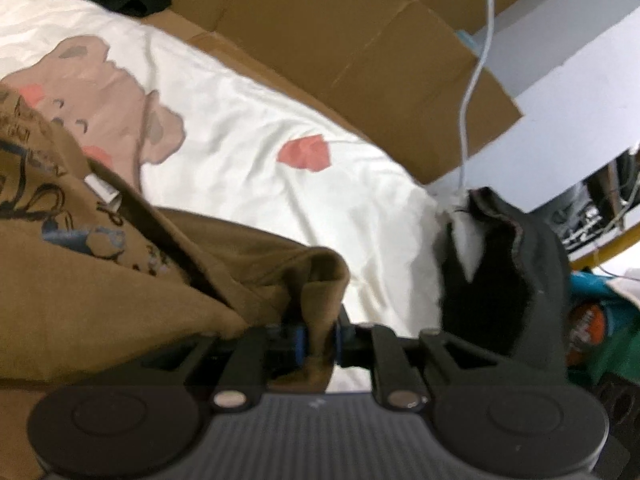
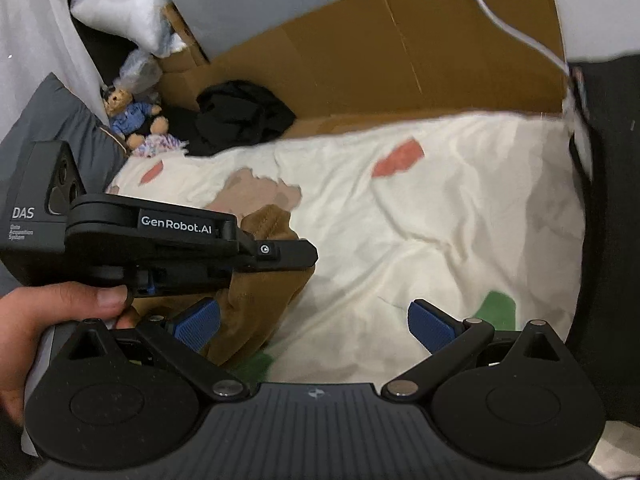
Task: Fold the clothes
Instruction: 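Drag the brown sweatshirt with the left gripper and spread it on the duvet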
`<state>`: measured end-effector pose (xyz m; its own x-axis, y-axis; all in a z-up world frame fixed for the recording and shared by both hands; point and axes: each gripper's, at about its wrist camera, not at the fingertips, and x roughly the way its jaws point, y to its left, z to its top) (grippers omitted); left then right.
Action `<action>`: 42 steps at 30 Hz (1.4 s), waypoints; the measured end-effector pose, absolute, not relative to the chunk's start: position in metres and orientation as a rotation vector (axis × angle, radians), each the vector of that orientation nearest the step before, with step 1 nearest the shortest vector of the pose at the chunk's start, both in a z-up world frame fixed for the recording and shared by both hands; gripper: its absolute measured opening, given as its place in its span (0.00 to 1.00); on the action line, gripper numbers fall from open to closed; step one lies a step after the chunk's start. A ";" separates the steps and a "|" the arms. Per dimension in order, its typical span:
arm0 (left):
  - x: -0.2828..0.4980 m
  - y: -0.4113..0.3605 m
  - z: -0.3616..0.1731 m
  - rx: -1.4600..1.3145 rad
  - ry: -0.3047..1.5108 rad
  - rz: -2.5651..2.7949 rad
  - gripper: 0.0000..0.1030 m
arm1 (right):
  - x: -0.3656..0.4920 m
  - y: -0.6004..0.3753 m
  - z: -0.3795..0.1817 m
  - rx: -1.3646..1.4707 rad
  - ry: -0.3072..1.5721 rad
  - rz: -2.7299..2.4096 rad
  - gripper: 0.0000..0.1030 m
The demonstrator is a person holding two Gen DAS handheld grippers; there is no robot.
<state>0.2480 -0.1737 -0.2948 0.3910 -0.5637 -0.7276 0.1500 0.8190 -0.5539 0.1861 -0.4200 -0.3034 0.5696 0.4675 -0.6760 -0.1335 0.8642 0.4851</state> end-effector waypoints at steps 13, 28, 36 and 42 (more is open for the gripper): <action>0.229 -0.145 -0.249 -0.276 0.963 -0.393 0.67 | 0.201 -0.420 -0.330 0.469 0.973 0.416 0.95; 0.209 0.005 -0.249 -0.389 0.909 0.086 0.74 | 0.195 -0.412 -0.297 0.488 0.929 0.352 0.79; 0.216 0.029 -0.278 -0.527 0.927 0.044 0.73 | 0.182 -0.419 -0.268 0.570 0.969 0.194 0.64; 0.233 0.025 -0.281 -0.558 0.915 -0.074 0.35 | 0.161 -0.410 -0.222 0.513 0.962 0.146 0.64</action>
